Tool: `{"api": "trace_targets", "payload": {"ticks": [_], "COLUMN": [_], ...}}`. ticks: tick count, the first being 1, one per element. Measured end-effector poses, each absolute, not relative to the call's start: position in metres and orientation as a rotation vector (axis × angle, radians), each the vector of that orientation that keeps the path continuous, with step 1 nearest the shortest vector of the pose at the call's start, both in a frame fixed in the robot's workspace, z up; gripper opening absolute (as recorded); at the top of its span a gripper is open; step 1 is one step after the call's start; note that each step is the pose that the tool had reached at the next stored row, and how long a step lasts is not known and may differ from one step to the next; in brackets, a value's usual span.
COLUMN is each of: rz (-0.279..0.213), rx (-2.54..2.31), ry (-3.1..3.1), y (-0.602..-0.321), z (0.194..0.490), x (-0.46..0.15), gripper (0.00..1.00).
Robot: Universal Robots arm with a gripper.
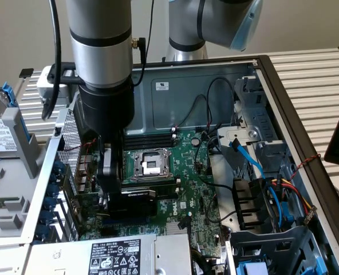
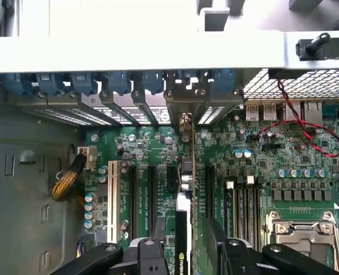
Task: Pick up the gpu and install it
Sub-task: 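Insert the gpu into the slot, then press down on the gpu until it lock into place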
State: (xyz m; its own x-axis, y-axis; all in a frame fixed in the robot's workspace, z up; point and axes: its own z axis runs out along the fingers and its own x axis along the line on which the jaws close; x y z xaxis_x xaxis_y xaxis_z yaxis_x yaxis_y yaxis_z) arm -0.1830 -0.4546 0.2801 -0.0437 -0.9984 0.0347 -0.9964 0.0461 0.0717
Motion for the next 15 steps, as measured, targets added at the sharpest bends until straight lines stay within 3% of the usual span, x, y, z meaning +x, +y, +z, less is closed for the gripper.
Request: {"api": "trace_targets", "payload": {"ticks": [15], "rz": [-0.043], "rx": [2.119], "ry": [-2.217], "y": [-0.4545], "z": [0.2858], "x": [-0.183], "gripper": [0.41]}}
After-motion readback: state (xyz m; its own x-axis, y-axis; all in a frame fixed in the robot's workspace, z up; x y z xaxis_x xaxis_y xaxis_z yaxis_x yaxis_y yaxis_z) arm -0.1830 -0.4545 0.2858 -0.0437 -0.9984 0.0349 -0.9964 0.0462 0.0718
